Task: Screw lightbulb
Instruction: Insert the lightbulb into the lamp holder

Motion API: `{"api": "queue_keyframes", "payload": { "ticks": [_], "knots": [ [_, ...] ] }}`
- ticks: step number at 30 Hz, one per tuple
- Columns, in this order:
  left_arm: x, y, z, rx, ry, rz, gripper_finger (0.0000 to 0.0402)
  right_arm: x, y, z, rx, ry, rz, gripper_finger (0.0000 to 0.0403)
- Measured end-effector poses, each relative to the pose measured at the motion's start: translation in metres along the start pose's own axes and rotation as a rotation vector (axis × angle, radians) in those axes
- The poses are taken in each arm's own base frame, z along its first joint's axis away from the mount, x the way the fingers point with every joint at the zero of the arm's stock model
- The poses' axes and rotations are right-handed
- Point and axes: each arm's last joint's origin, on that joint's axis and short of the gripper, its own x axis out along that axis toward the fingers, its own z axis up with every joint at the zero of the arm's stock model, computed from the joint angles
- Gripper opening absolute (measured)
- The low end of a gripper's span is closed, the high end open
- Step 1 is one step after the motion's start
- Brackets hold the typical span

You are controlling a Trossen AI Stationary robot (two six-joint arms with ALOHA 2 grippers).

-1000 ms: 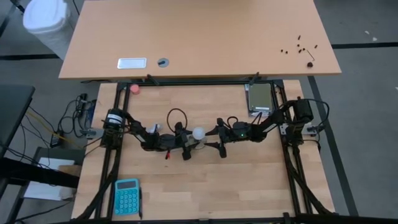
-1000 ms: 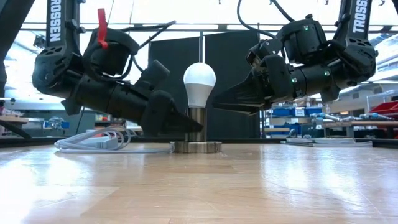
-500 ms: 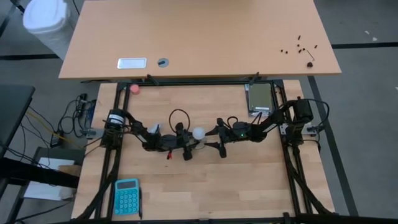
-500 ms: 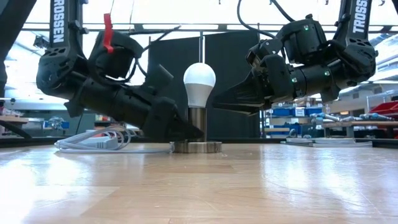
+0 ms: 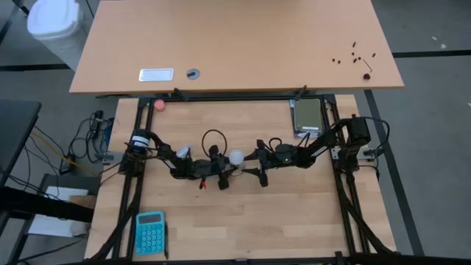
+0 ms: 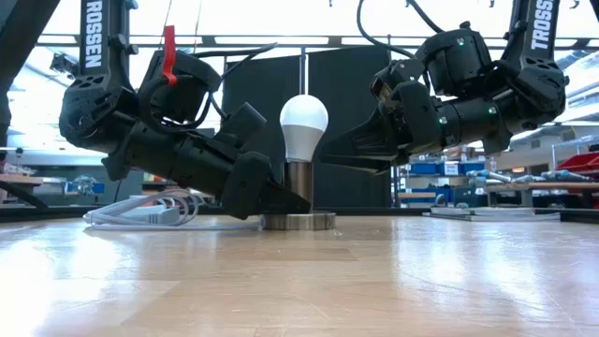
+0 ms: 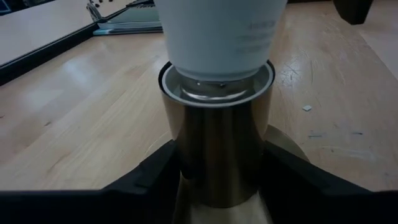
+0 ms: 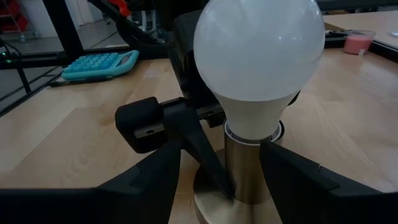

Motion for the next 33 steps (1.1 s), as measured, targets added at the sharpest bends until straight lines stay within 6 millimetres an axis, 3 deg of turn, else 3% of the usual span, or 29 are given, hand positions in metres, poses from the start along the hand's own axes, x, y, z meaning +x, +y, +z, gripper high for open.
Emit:
{"api": "queue_keyframes", "payload": {
  "ticks": [8,18,27,33],
  "knots": [
    [0.0,0.0,-0.001,-0.004,0.005,0.001,0.0195,0.0,-0.002,0.007,0.02,0.019,-0.009,0.023],
    [0.0,0.0,-0.001,-0.018,0.014,0.004,0.0194,0.015,-0.002,0.021,-0.007,0.107,-0.046,0.023],
    [0.0,0.0,-0.002,-0.024,0.018,0.005,0.0194,0.012,-0.003,0.021,0.005,0.161,-0.106,0.023],
    [0.0,0.0,-0.002,-0.025,0.019,0.005,0.0194,0.008,0.0,0.032,-0.027,0.12,-0.146,0.023]
  ]
}}
